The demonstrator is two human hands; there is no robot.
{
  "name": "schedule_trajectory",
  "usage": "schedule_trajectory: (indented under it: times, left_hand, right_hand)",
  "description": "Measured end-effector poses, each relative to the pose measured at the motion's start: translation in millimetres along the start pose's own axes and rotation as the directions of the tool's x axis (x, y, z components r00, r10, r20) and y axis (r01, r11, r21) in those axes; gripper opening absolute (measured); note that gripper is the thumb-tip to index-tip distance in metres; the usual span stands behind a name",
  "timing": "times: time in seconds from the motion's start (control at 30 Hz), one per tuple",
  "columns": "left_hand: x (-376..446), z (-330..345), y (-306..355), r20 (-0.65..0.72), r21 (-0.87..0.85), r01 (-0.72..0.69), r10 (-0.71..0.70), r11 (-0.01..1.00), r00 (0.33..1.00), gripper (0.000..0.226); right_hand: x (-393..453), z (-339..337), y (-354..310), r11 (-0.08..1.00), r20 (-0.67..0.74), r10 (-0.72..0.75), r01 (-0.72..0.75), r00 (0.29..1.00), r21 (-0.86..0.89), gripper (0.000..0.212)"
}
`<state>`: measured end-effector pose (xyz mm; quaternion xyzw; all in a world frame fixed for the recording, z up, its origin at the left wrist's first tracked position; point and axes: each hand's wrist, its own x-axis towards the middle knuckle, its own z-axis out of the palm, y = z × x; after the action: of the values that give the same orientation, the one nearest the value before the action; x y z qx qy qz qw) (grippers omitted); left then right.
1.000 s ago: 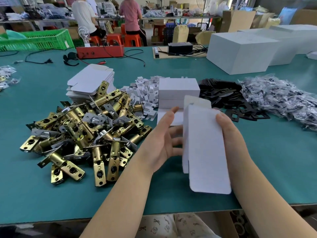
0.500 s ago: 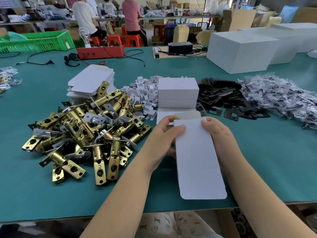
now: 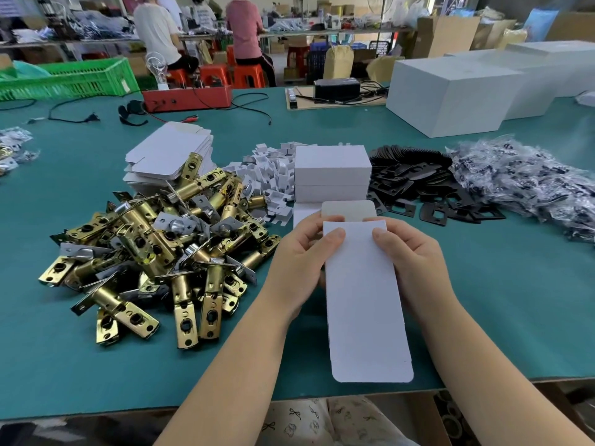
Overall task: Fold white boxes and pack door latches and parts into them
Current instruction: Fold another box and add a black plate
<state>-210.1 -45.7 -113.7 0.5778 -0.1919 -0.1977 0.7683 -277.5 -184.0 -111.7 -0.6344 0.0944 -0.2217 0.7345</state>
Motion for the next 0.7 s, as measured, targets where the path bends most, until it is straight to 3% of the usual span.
schedule_trajectory:
  times: [0.1, 0.23, 0.3, 0.4, 0.47, 0.6, 0.67, 0.7]
  left_hand:
    - [0.6, -1.7, 0.8, 0.014, -0.025, -0.054, 0.054, 0.998, 0.998, 0.032]
    - [0.9, -3.0, 0.1, 0.034, -0.038, -0.101, 0.102, 0.994, 0.994, 0.056]
    - [0.5, -2.2, -0.4, 0.029, -0.026, -0.057, 0.058, 0.998, 0.998, 0.046]
    - [-0.3, -1.9, -1.9, 0.061, 0.03, -0.029, 0.027, 0.999, 0.998, 0.021]
    - [-0.7, -1.5, -2.0, 0.04, 0.035, -0.034, 0.032, 0.999, 0.999, 0.019]
    - [2.5, -4.0, 1.5, -0.177, -0.052, -0.124, 0.113, 0.991, 0.978, 0.018]
    - [4.9, -8.8, 2.7, -0.326, -0.054, -0.186, 0.159, 0.981, 0.932, 0.018]
    - [5.3, -11.2, 2.9, -0.388, -0.027, -0.214, 0.187, 0.976, 0.902, 0.018]
  right_hand:
    - [1.1, -0.9, 0.1, 0.999, 0.0, -0.033, 0.033, 0.999, 0.003, 0.011]
    - [3.3, -2.6, -0.7, 0.994, -0.005, -0.057, 0.057, 0.998, 0.089, 0.034]
    - [3.7, -3.8, -3.0, 0.991, -0.008, -0.061, 0.062, 0.998, 0.122, 0.035]
    - [-2.2, -3.8, -4.0, 0.991, 0.027, -0.029, 0.025, 0.999, 0.13, 0.018]
    - [2.9, -1.7, -4.5, 0.99, 0.034, 0.019, -0.024, 0.999, 0.141, 0.014]
    - [17.9, -4.0, -7.9, 0.93, 0.124, 0.285, -0.306, 0.95, 0.206, 0.025]
    - [14.4, -9.5, -4.9, 0.897, 0.238, 0.258, -0.324, 0.936, 0.301, 0.041]
    - [11.2, -10.3, -3.9, 0.9, 0.278, 0.218, -0.303, 0.936, 0.314, 0.038]
